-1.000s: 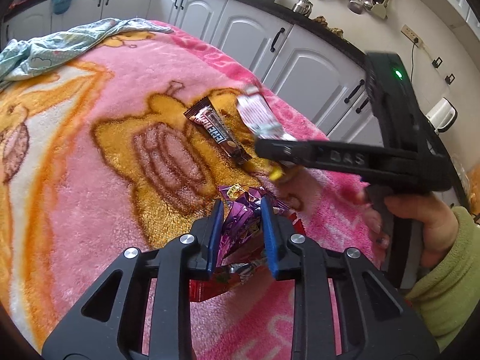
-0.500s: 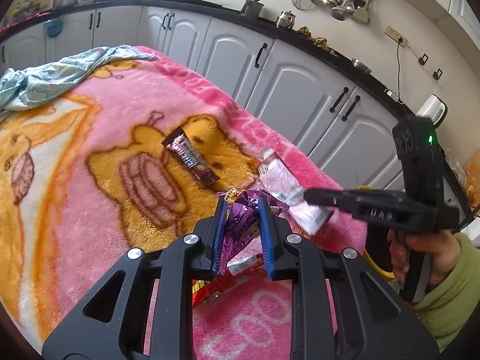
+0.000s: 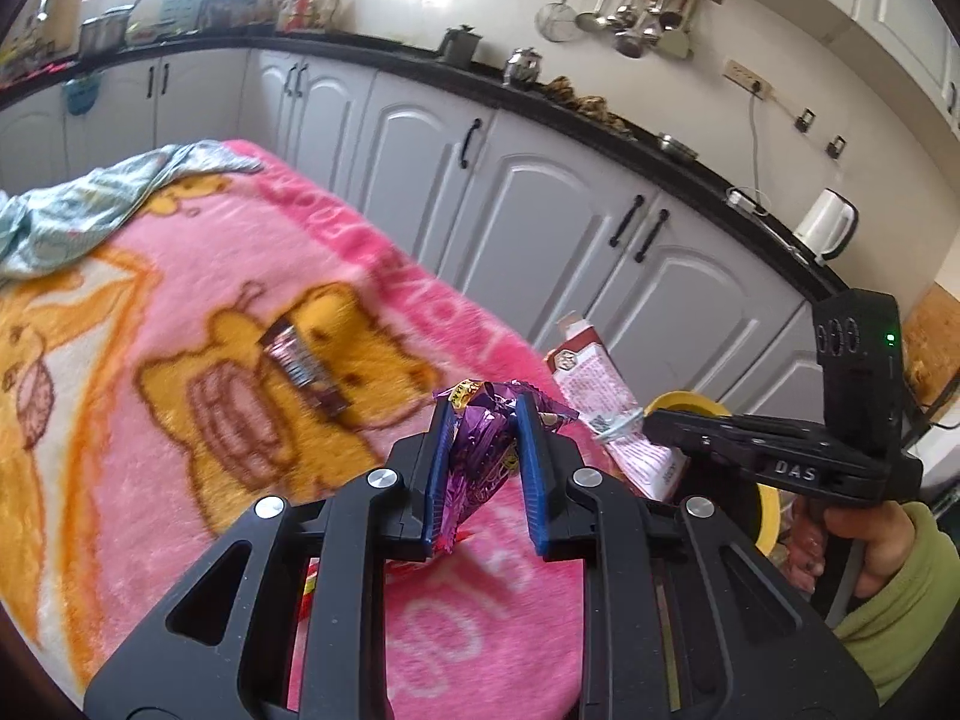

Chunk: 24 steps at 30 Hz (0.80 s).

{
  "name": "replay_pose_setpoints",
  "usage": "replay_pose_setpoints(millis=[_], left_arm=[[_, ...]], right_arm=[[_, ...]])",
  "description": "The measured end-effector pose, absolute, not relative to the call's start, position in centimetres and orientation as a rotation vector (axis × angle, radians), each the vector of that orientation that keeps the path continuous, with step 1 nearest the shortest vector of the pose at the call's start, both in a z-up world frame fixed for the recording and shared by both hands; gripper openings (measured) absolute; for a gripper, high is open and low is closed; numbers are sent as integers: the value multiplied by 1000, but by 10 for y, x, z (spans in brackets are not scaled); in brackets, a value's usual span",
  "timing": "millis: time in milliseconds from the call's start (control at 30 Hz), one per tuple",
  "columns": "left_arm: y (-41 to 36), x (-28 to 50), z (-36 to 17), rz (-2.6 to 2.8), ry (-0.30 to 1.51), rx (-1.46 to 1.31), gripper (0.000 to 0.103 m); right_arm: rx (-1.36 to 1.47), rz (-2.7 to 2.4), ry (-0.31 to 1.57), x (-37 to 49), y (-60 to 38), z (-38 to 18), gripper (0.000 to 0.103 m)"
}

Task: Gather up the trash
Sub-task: 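Carry the purple wrapper and white bar over the bin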

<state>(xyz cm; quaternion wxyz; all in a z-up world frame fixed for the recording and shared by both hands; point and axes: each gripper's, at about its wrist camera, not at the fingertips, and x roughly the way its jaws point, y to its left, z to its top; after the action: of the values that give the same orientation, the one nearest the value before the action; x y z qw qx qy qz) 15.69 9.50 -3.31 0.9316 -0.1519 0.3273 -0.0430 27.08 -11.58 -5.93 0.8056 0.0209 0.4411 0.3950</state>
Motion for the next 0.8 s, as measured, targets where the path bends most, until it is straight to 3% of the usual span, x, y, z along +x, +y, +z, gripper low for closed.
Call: replay_pose_setpoints(millis=[333,800], left_arm=[[27,184,-14,-197,657,-233,15],[-86,223,-14,-373,672,-132,15]], right_arm=[[134,739,857,262,-206,-32,7],[267,533,777,253,-324,-36,7]])
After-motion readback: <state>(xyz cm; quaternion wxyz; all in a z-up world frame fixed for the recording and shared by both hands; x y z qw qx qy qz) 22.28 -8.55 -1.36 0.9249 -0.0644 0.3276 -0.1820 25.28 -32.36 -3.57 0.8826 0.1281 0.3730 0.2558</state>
